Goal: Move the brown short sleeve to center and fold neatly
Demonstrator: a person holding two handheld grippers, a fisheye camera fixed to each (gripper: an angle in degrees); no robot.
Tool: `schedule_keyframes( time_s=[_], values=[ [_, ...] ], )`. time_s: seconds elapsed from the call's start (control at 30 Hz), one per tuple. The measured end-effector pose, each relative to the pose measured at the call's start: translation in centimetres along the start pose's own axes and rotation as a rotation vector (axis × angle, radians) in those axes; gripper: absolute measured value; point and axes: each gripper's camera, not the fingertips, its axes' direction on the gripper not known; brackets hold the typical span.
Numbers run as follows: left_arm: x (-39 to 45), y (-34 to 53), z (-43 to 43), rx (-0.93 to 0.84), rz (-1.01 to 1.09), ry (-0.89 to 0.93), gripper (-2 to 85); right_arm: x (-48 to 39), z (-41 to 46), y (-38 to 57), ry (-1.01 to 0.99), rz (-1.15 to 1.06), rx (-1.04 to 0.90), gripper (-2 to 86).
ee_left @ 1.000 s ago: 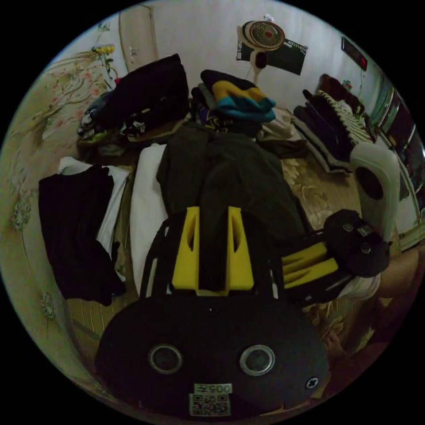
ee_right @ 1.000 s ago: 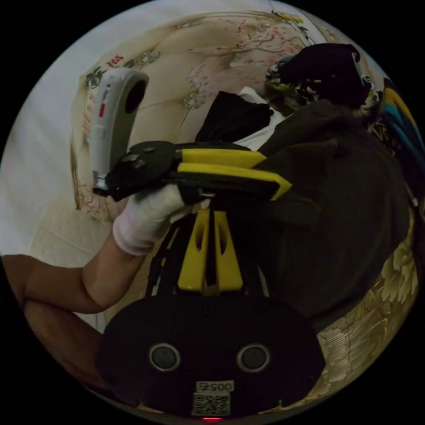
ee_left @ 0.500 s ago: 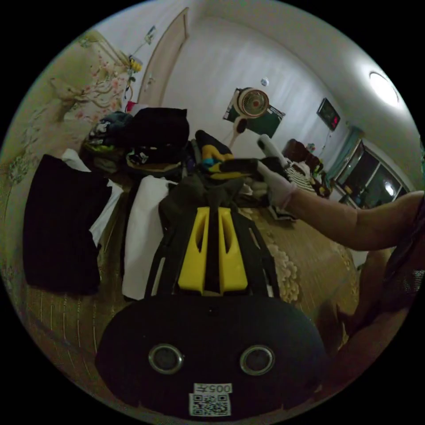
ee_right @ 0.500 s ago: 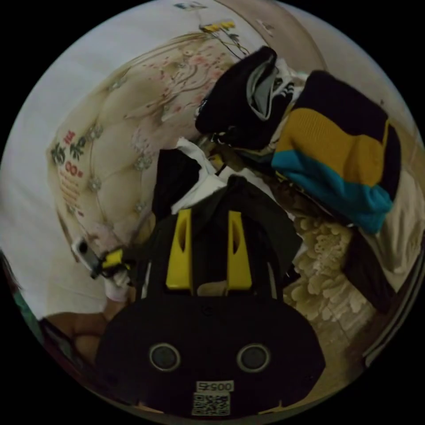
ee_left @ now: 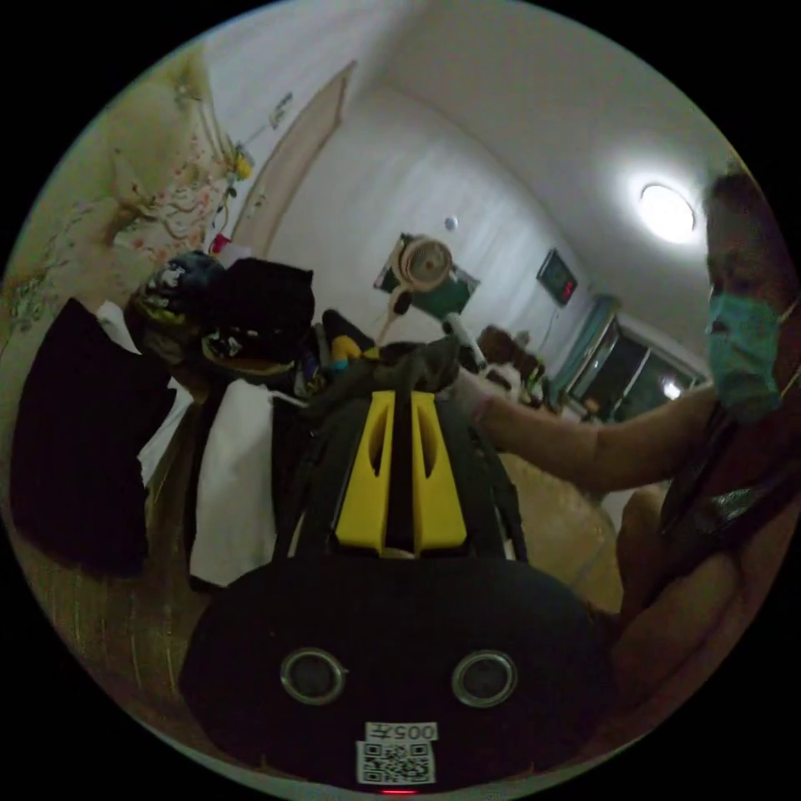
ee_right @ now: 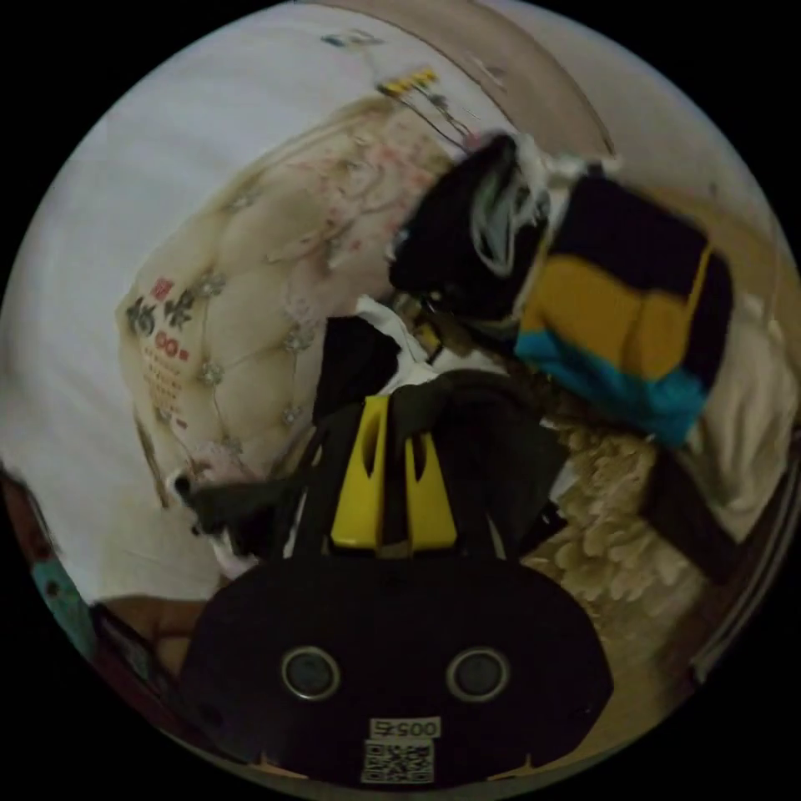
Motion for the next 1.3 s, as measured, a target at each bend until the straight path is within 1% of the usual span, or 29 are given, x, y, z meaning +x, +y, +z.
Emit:
schedule_keyframes(
  time_s=[0.03, 0.1, 0.13, 0.2, 0.23, 0.3, 0.37, 0.43, 0.47, 0.53, 0.77, 0.8, 0.93, 1.0, 1.1, 1.3],
  values=[
    [0.8, -0.9, -0.9, 0.066, -0.01, 0.03, 4.4, -1.2, -1.4, 0.6, 0.009, -0.031, 0.018, -0.7],
    [2.5, -2.5, -1.8, 0.138, 0.0, 0.076, 4.3, -6.1, -7.4, 3.0, 0.061, -0.138, 0.08, -0.6],
    [4.0, -3.6, -2.1, 0.173, 0.018, 0.108, 4.2, -7.3, -9.0, 3.6, 0.08, -0.161, 0.093, -0.7],
    [6.8, -5.4, -2.2, 0.203, 0.057, 0.151, 3.8, -11.9, -14.9, 6.5, 0.169, -0.24, 0.153, -0.8],
    [8.9, -6.7, -2.1, 0.209, 0.081, 0.167, 3.7, -13.0, -16.4, 7.3, 0.188, -0.253, 0.171, -0.8],
    [12.3, -8.7, -1.6, 0.208, 0.116, 0.196, 3.4, -16.7, -22.6, 10.6, 0.231, -0.277, 0.24, -0.9],
    [16.0, -10.7, -1.0, 0.194, 0.152, 0.225, 3.2, -18.6, -27.0, 13.0, 0.235, -0.242, 0.262, -0.9],
    [21.0, -13.1, 0.0, 0.16, 0.202, 0.198, 2.9, -20.0, -31.5, 15.5, 0.188, -0.197, 0.279, -0.9],
    [22.2, -13.7, 0.3, 0.151, 0.213, 0.193, 2.8, -20.8, -34.5, 17.4, 0.132, -0.181, 0.309, -0.9],
    [26.6, -15.8, 1.9, 0.11, 0.237, 0.221, 2.4, -22.0, -38.6, 20.0, 0.094, -0.165, 0.311, -1.0],
    [39.2, -20.3, 8.0, -0.013, 0.306, 0.338, 1.4, -30.4, -53.6, 31.6, 0.396, -0.202, 0.425, -1.5],
    [41.6, -21.1, 9.5, -0.051, 0.315, 0.369, 1.3, -31.6, -56.2, 33.8, 0.438, -0.207, 0.458, -1.5],
    [49.4, -23.7, 14.3, -0.088, 0.331, 0.599, 1.1, -35.4, -63.8, 40.5, 0.503, -0.229, 0.517, -1.6],
    [53.1, -24.9, 16.2, -0.102, 0.356, 0.653, 1.1, -38.3, -68.2, 45.1, 0.58, -0.253, 0.534, -1.6],
    [60.1, -26.9, 18.8, -0.127, 0.435, 0.67, 1.1, -42.0, -73.4, 50.8, 0.697, -0.301, 0.562, -1.6],
    [73.4, -30.2, 24.5, -0.174, 0.549, 0.757, 1.1, -48.1, -83.0, 61.6, 0.842, -0.36, 0.644, -1.6]
  ],
)
